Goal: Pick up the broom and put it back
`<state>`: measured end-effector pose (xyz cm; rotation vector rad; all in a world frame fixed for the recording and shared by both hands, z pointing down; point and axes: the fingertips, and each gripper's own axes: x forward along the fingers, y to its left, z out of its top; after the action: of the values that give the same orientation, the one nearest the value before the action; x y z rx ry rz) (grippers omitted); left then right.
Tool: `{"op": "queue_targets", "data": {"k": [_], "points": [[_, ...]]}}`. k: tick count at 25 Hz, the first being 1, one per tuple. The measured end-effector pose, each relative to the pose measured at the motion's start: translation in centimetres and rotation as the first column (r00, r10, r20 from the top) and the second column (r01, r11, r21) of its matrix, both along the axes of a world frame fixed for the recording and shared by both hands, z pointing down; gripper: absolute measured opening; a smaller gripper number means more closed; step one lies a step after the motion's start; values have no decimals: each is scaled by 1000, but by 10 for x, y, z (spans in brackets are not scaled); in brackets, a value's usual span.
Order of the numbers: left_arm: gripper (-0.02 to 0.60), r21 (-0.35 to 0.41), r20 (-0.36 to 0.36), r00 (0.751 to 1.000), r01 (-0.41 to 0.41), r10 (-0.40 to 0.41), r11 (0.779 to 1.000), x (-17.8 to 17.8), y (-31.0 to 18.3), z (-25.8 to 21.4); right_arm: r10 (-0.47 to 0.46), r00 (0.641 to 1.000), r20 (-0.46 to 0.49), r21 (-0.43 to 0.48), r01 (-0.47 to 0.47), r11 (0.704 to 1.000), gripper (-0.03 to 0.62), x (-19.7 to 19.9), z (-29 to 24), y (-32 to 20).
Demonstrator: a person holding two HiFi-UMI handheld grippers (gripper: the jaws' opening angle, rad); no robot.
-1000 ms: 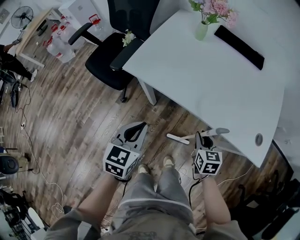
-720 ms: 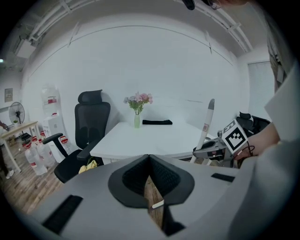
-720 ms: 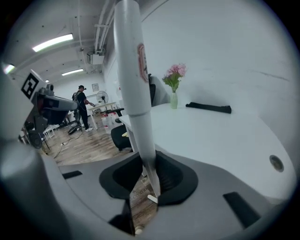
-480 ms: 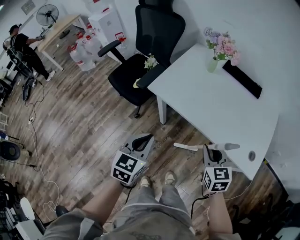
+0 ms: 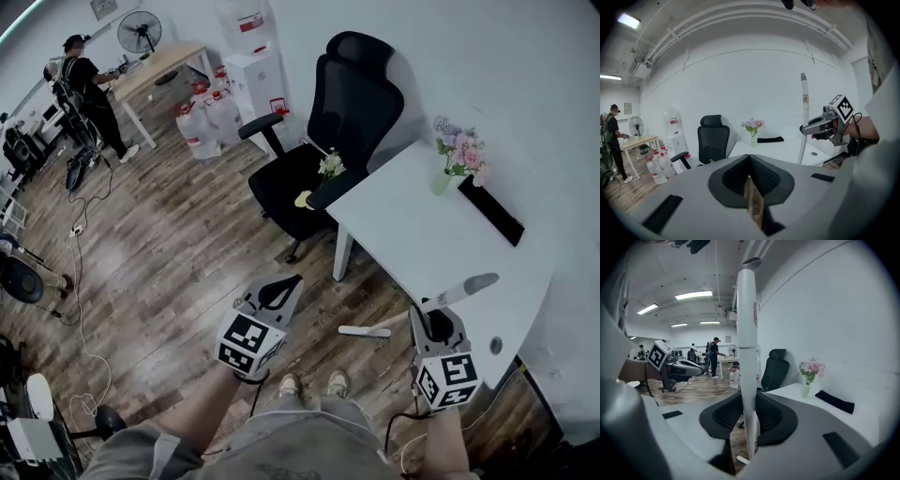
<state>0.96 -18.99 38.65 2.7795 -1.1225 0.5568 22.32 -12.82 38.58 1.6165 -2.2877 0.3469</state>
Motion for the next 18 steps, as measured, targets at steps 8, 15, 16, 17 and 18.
{"op": "queue_targets", "data": {"k": [8, 15, 16, 17, 18], "points": [[17, 39, -26, 994, 105, -104, 994, -57, 33, -35, -146, 989, 32, 11, 146, 989, 106, -50, -34, 12], [17, -2, -31, 975, 219, -219, 976, -105, 64, -23, -243, 968, 54, 7, 243, 970, 106, -87, -39, 20], [17, -8, -34, 972, 232, -232, 973, -110, 67, -21, -256, 965, 53, 3, 256, 967, 106, -92, -39, 20], [17, -13, -37, 970, 242, -242, 970, -114, 69, -20, -267, 962, 53, 0, 267, 964, 106, -96, -39, 20], [17, -15, -39, 967, 250, -250, 968, -117, 70, -19, -276, 960, 53, -2, 277, 961, 106, -100, -39, 20]]}}
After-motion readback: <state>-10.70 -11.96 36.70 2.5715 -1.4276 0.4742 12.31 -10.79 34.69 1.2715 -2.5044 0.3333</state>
